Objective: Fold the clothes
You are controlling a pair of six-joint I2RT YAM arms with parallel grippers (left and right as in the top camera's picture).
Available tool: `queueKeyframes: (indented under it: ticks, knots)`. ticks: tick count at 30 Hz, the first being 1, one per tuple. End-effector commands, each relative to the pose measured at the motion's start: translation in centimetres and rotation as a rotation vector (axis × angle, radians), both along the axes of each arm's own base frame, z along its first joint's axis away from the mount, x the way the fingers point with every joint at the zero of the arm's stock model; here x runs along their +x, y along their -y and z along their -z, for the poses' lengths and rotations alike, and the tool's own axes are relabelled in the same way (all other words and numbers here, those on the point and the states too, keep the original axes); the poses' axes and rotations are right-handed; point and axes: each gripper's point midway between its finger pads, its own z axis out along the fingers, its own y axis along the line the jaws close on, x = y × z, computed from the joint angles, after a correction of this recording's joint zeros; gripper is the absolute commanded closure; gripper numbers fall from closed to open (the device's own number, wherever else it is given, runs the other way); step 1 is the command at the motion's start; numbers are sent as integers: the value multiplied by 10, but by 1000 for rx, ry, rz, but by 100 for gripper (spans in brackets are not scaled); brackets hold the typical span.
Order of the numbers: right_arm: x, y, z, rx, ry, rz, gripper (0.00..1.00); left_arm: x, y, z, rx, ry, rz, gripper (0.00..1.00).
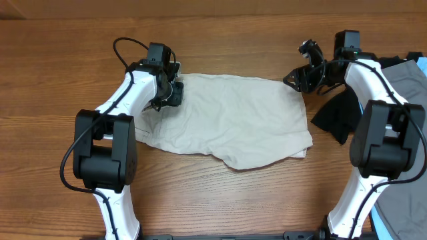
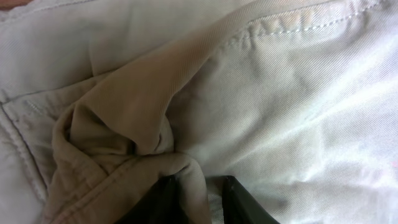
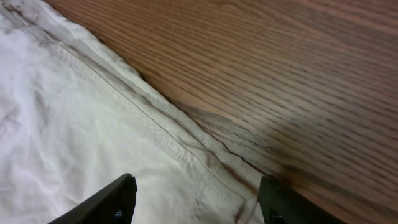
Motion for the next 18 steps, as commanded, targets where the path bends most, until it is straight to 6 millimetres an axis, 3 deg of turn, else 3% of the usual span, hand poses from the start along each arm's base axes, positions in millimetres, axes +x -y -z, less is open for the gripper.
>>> queueKeyframes:
  ticks: [1,6,11,18]
  knots:
    - [-2,-6,13,20,-14,-17,33,-22,-41,48,153,-120,-44,70]
    - [-2,-6,17,19,-22,-17,32,-22,-41,48,153,-121,-44,69]
    - [-3,-6,36,25,-49,-17,31,-22,-41,48,153,-122,-44,69]
    - [-9,-11,33,58,-78,-23,36,-23,-42,48,154,-127,-44,69]
